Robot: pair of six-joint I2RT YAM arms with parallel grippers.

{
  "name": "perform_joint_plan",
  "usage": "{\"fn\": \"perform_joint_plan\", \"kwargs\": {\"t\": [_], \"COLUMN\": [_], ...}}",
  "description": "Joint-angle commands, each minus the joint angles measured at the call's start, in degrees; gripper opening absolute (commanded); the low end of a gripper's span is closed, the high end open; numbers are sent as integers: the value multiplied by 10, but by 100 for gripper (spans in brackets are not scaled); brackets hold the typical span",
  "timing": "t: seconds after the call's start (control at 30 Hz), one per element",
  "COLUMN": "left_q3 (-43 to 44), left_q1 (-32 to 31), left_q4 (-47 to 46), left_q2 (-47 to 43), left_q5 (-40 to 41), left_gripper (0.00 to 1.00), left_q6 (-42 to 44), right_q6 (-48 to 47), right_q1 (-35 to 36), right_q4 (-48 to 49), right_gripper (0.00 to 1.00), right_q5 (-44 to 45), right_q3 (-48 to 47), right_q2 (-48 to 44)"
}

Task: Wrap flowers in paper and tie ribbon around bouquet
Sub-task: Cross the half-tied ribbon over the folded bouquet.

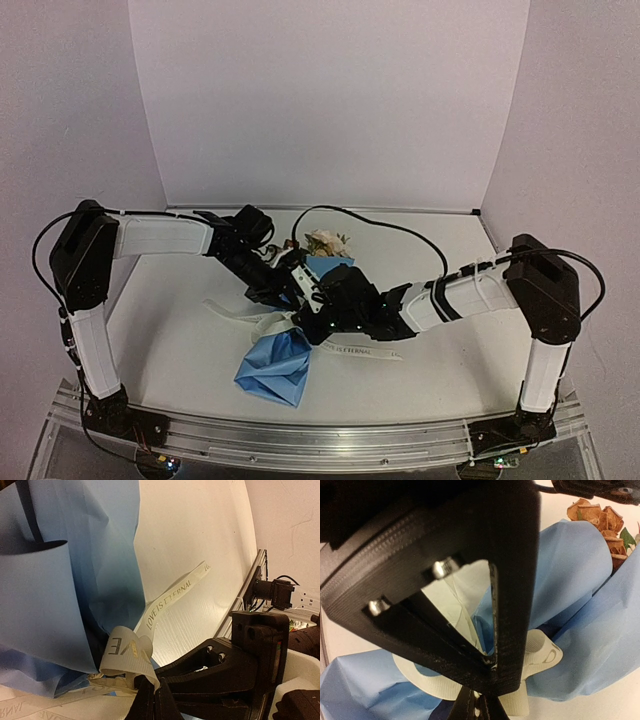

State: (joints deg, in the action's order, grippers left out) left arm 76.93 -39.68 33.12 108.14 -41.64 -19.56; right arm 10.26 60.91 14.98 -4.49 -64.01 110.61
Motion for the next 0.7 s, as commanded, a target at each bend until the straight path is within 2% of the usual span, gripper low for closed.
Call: {"fn": "perform_joint_plan", "kwargs": {"t": [0.0,0.17,0.4,0.5,0.67], "left_q3": [31,41,61,69,58], "left_q1": [2,2,2,2,2], "left_q4": [7,11,8,7,-3], "left_q2": [0,5,17,25,35], "left_q5": [-12,-16,-15,0,38], "left_gripper": [0,0,0,0,0], "left_q6": [11,14,3,-5,-20], "right_q6": [-9,-5,52,68,64], "right_q1": [2,-14,-73,-94,-110], "right_q4": [-9,-25,-26,-26,-31], "right_gripper": [0,0,0,0,0], "right_q5": [20,-5,-132,-172,-190], "right_q3": [-7,-4,5,7,18], "right_q2": [-23,-38,-46,-43,-41]}}
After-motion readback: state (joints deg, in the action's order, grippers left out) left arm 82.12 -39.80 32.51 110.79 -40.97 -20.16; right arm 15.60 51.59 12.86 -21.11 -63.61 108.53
